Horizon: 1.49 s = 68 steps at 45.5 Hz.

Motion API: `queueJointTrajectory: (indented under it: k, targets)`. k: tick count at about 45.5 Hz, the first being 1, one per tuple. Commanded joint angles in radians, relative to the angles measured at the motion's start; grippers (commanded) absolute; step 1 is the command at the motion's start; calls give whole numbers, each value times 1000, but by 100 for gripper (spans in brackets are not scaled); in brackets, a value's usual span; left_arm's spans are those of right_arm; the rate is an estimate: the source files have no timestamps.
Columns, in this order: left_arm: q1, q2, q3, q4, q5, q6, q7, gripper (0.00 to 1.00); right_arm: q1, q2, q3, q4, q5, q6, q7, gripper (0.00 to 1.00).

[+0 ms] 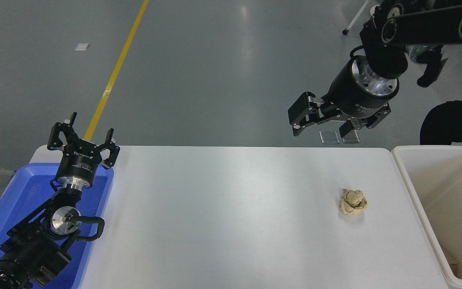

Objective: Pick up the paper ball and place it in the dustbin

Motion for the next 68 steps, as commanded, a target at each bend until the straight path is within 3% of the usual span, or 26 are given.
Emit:
queueJointTrajectory:
  k: [1, 30, 44, 61, 68]
  targets:
    - [0, 0, 0, 0, 0, 0, 1, 98, -3, -15, -18, -10, 14, 2, 1, 100]
    - [0, 0, 0, 0, 0, 0, 1, 98, -196, -29, -23, -46, -8, -34, 1, 100]
    - [0, 0, 0, 0, 0, 0, 1, 98, -489, -23, -89, -286, -13, -285, 0, 100]
    - [0, 0, 0, 0, 0, 0, 1, 98, -751, -28, -116, -350, 1, -578, -2, 100]
    - [0, 0, 0, 0, 0, 0, 1, 98, -854, -34, -118, -410, 7, -633, -3, 100]
